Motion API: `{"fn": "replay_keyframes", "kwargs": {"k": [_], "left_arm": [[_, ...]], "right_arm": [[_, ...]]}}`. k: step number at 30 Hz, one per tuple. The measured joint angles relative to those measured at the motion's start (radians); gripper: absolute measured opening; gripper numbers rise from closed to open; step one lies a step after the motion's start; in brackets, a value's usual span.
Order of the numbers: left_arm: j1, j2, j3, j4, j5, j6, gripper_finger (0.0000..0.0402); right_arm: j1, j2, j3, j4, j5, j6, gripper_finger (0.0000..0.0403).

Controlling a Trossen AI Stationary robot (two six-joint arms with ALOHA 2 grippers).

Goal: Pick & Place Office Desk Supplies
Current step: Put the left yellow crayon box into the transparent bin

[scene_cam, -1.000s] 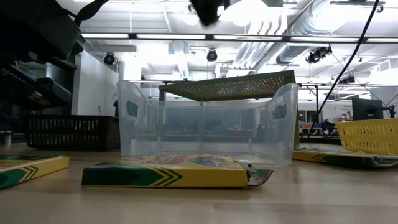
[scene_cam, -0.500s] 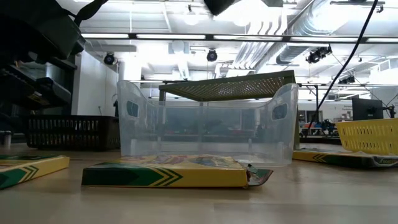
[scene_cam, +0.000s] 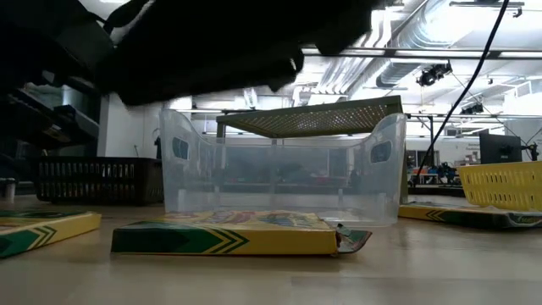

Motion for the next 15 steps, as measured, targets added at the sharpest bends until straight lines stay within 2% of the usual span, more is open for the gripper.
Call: {"fn": "replay_keyframes", "kwargs": {"k": [8, 15], "left_arm": [[-0.02, 0.0, 0.0, 0.006, 0.018, -0.045, 0.0063], [-0.066, 0.0, 0.0, 0.008, -0.005, -0.064, 0.0063]], "right_arm": [[-0.014, 0.022, -0.001, 0.036, -0.07, 0.018, 0.0094], [-0.019, 0.024, -0.001, 0.052, -0.071, 0.017, 0.0094]]}}
